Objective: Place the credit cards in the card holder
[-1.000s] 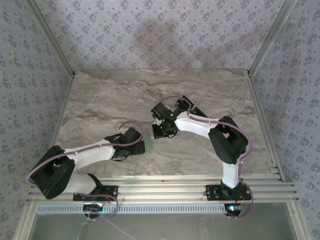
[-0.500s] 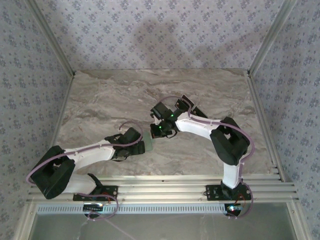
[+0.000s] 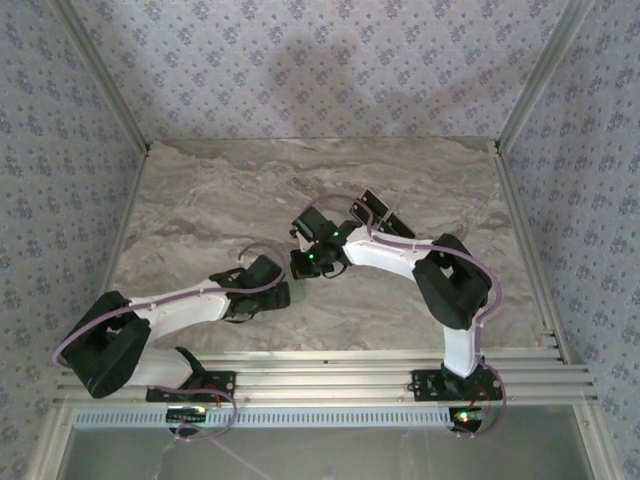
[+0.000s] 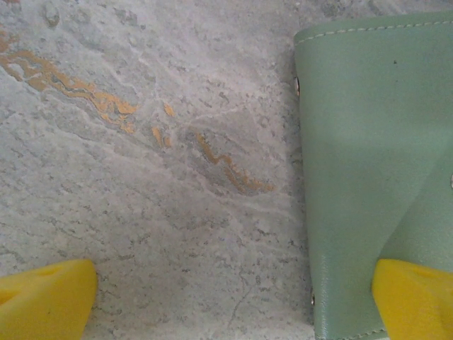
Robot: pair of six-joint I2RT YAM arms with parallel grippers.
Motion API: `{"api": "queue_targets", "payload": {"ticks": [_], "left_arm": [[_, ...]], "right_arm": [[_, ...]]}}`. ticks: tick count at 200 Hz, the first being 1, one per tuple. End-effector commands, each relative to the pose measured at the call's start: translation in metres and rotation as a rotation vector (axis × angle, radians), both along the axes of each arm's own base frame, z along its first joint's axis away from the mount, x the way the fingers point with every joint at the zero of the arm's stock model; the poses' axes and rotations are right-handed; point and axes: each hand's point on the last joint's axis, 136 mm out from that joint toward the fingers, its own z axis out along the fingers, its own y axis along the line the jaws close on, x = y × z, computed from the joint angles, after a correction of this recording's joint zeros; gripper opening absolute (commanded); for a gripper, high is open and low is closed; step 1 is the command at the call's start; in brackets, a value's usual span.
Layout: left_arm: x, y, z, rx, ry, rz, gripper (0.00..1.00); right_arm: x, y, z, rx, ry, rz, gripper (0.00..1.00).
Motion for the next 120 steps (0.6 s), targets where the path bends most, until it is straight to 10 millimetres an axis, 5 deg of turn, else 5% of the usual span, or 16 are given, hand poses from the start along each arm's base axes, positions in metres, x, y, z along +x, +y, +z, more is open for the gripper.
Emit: {"api": "queue_targets", "payload": {"ticks": [1,120], "left_arm": [[-0.009,0.011,-0.012,0.05,0.03,0.001,1.0],[-0.008,0.009,-0.014,0.052,0.031,-0.007,1.0]], "right_arm": [[0.0,0.011,-0.001,0.02,0.02,0.004,0.0],[0.003,0.019,-0.011,0.03,0.039,0.005,0.0]]}}
